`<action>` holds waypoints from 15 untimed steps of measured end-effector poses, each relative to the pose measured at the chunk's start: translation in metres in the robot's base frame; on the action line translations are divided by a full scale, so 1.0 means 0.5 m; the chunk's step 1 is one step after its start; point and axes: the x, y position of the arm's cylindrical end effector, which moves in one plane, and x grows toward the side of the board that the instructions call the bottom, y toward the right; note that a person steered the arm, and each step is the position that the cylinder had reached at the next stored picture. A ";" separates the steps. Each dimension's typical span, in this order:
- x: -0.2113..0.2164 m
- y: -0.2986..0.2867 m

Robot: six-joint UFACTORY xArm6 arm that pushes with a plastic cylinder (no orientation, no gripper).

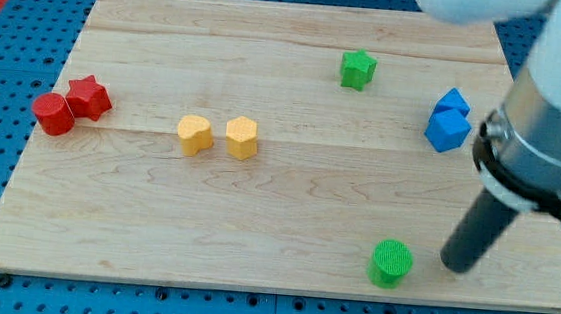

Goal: Place green star in between yellow hexagon and green circle

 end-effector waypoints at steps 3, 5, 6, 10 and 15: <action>-0.052 -0.370; -0.332 -0.083; -0.474 -0.075; -0.582 -0.248; -0.444 -0.349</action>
